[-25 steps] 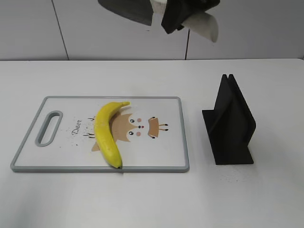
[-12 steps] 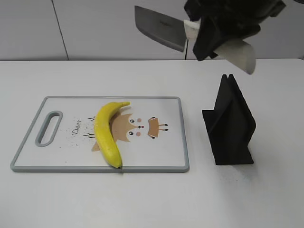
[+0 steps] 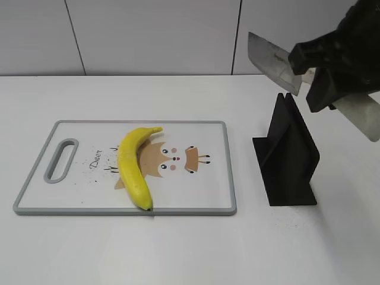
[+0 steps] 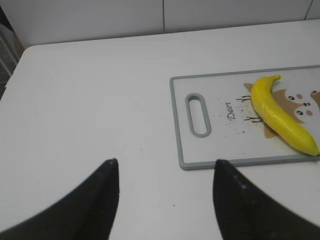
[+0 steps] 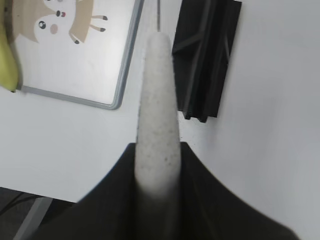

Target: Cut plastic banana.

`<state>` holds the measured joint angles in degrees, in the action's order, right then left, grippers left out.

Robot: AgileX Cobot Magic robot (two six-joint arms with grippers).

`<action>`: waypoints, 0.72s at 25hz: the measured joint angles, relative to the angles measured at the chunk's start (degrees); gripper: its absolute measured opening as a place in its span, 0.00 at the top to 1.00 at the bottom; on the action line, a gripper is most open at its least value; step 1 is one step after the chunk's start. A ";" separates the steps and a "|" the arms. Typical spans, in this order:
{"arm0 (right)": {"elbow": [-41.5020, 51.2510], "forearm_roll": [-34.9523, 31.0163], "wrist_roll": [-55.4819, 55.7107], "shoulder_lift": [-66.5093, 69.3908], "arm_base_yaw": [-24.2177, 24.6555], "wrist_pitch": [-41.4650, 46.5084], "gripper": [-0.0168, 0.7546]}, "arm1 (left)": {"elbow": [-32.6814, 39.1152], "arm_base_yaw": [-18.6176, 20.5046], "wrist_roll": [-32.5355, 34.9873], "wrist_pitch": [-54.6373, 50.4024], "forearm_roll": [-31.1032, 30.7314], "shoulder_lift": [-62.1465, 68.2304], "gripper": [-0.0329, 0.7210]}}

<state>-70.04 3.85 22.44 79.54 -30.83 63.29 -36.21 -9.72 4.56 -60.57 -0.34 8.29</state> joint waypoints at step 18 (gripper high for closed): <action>12.10 5.24 11.15 -5.12 0.00 -8.57 0.75 | 6.98 0.00 1.32 0.83 0.34 -7.02 0.21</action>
<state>-57.95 9.09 33.59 74.42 -30.83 54.71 -29.24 -9.72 5.88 -59.74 0.00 1.27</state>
